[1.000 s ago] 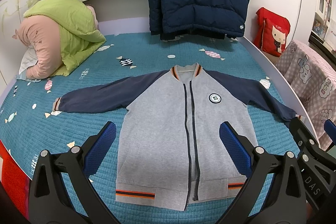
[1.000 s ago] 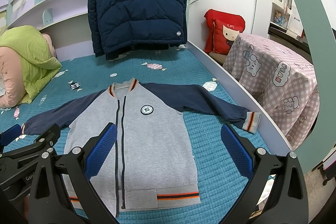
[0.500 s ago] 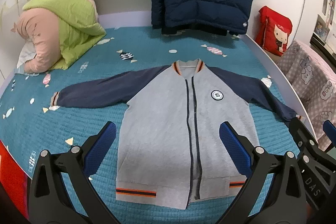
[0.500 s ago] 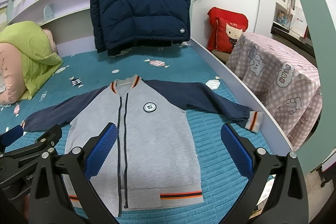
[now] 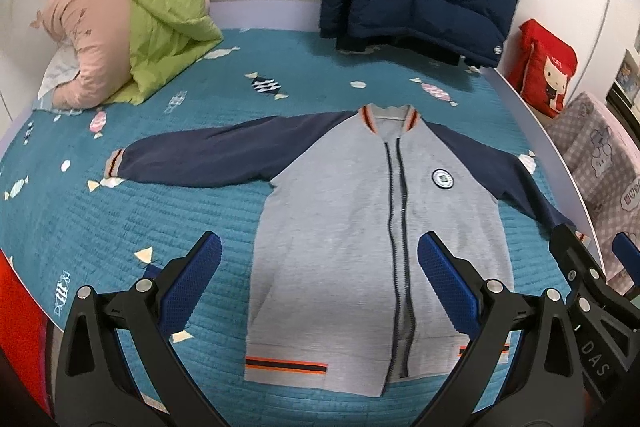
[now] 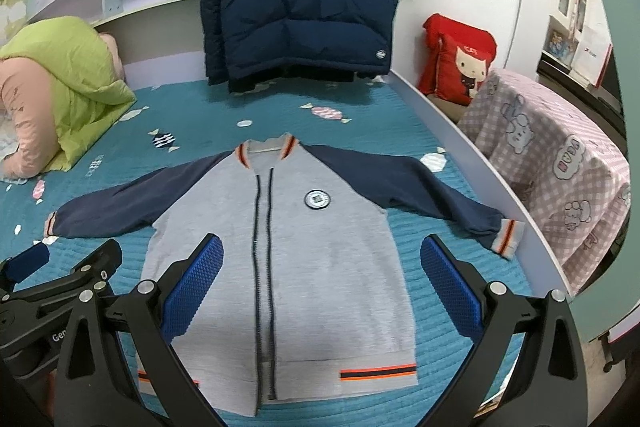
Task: Fold large clothes
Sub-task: 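Grasp the navy sleeve cuff with the left tool while the right tool grips the jacket body, then lift the navy sleeve with the left tool and fold it across the jacket body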
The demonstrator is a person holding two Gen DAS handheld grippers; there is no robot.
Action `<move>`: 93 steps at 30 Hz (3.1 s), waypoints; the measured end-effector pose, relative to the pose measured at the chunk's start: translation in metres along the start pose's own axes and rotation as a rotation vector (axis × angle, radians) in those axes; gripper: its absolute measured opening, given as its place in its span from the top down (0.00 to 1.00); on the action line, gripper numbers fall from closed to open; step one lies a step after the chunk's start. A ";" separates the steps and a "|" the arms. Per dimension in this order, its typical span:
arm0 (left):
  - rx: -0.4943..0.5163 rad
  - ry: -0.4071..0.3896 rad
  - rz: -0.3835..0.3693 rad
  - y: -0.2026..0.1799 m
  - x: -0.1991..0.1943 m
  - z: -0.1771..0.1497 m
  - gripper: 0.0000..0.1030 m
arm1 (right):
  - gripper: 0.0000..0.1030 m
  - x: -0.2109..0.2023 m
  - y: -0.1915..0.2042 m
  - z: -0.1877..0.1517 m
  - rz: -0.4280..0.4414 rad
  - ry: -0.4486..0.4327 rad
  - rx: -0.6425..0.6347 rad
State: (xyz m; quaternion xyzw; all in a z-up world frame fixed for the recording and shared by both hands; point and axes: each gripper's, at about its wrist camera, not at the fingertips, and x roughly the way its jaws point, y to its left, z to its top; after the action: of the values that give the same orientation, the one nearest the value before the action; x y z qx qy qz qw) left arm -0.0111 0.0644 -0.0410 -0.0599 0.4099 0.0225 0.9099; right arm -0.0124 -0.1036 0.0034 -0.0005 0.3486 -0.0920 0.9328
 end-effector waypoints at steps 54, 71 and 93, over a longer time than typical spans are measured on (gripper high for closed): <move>-0.734 0.276 0.229 0.435 0.231 0.078 0.06 | 0.95 0.402 0.239 0.049 0.425 0.768 -0.040; -0.888 0.249 0.103 0.471 0.281 0.098 0.87 | 0.95 0.400 0.249 0.042 0.394 0.683 -0.123; -0.253 -0.049 -0.106 0.170 0.160 0.228 0.89 | 0.91 0.302 0.101 0.055 0.386 0.440 0.035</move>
State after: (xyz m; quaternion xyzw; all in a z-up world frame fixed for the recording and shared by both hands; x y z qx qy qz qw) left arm 0.2496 0.2606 -0.0266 -0.1955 0.3775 0.0273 0.9047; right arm 0.2643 -0.0602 -0.1575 0.1018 0.5345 0.0834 0.8348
